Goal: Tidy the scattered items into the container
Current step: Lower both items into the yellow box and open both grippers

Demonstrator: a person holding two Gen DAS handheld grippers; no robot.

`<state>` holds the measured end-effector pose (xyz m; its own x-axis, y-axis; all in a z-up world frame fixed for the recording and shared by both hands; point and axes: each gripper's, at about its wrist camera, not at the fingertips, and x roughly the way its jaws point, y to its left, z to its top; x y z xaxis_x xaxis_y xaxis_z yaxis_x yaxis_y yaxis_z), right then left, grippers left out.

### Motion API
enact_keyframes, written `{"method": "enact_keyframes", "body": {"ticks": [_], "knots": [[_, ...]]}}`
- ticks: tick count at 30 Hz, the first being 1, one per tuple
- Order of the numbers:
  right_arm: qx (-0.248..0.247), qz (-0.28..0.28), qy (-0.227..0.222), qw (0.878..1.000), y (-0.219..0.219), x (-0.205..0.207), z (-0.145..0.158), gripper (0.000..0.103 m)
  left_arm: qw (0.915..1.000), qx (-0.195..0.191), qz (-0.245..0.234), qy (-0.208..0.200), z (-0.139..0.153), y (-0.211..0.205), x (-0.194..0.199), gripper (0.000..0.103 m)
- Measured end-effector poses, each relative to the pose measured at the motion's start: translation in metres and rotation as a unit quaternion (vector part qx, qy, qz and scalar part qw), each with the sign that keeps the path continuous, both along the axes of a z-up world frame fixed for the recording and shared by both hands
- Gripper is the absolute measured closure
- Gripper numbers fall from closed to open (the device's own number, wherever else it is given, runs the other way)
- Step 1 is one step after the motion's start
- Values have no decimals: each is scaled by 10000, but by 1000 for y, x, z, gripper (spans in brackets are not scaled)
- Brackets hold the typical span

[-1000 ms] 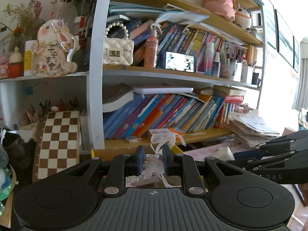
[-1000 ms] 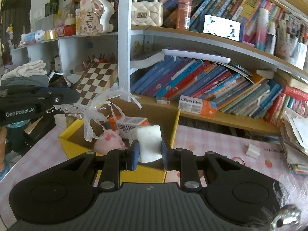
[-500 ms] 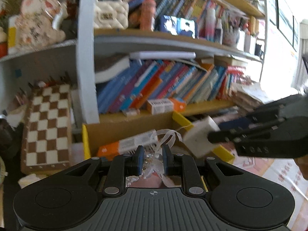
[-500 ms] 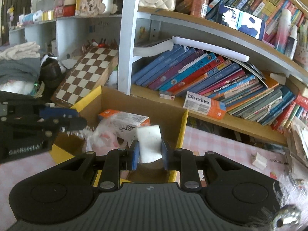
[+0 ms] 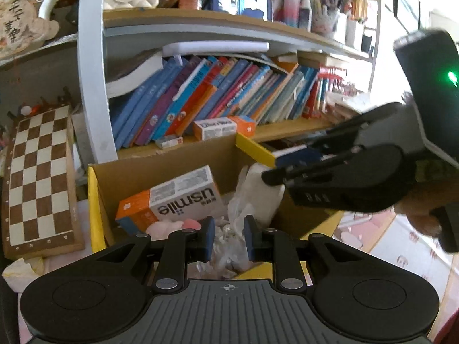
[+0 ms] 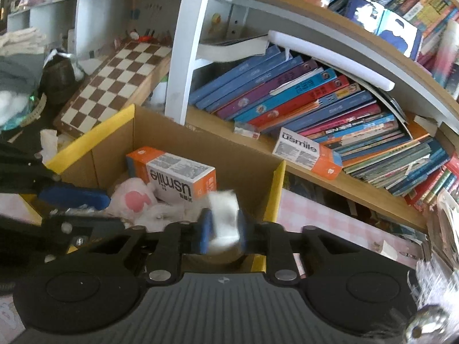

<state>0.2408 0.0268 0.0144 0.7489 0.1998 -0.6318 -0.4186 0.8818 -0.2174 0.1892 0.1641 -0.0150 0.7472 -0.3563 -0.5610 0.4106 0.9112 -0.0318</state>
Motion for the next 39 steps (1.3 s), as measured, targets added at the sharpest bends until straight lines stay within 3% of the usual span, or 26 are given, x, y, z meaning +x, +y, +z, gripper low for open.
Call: {"method": "enact_keyframes", "body": {"ticks": [5,8,12,18,23,39], "knots": [[-80,36,69,9999,3,8,-6,87,9998,-53,155,70,-5,5,0,79],[-51,39,104,9999,3,8,-7,87,9996,-34,271,45,-5,7,0,67],[44,21,162,9999,1,6,-5,87,9993,-41,382,36,-4,10,-3,44],[281,-54,168,9994,-5,-7,4,84,9985,-48,537,-69,0,9,-12,27],[483,-136,105,9987,-15,-24,15,70,9980,-66,605,-198,9,9,-25,22],[786,-446,57,9959,-46,-82,24,63,9976,-40,533,-441,25,-10,-67,19]]}}
